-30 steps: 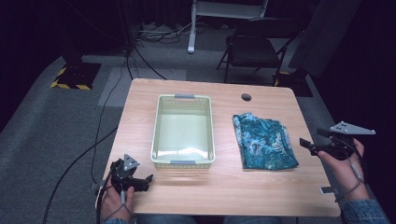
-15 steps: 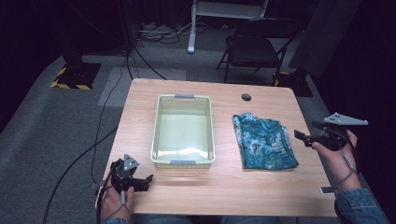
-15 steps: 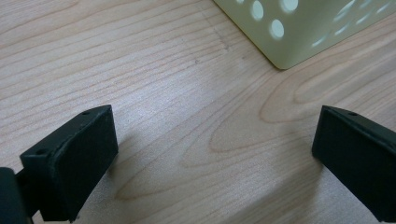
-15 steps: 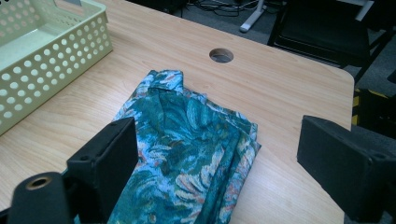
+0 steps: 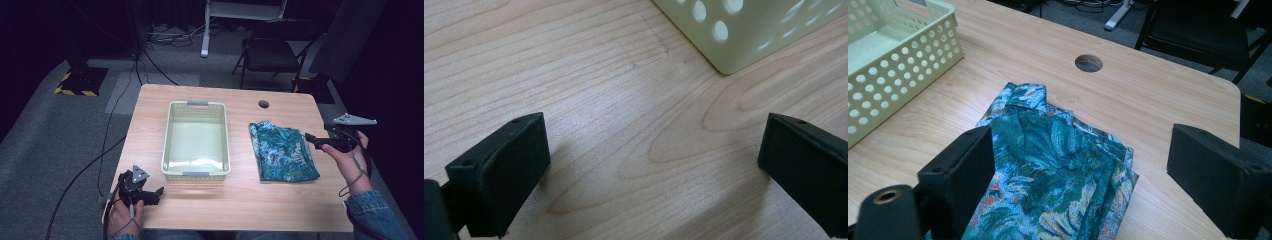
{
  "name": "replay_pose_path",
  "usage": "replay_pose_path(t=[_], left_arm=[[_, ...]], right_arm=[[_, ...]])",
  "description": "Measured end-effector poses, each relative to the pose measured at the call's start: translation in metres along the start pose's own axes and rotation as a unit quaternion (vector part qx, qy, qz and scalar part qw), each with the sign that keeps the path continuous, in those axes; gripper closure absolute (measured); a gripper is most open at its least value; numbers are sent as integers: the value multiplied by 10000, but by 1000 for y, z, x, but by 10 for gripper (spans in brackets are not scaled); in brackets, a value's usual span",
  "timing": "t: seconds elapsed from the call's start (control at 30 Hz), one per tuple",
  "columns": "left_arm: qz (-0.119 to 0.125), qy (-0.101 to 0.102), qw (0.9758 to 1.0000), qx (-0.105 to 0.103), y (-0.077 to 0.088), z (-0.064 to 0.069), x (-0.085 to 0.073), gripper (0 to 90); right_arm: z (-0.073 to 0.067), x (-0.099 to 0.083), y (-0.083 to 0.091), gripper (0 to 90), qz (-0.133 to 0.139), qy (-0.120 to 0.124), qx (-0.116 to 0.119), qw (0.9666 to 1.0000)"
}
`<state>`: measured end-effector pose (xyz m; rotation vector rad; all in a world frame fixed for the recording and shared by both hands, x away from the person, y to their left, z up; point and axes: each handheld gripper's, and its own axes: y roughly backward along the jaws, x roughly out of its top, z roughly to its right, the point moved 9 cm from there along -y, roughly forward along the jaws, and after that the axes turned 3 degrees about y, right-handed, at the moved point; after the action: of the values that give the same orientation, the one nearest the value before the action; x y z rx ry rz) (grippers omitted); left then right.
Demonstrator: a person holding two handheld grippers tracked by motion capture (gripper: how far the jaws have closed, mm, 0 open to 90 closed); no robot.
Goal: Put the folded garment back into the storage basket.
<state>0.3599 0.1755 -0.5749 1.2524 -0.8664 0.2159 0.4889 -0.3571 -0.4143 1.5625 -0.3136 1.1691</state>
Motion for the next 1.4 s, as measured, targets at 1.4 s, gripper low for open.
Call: replay_pose_path(t=[1.4], left_arm=[[2,3,10000,-2,0,0,0,3]], right_arm=[[-24,-16,-83,57,-264,-237,170,9992]])
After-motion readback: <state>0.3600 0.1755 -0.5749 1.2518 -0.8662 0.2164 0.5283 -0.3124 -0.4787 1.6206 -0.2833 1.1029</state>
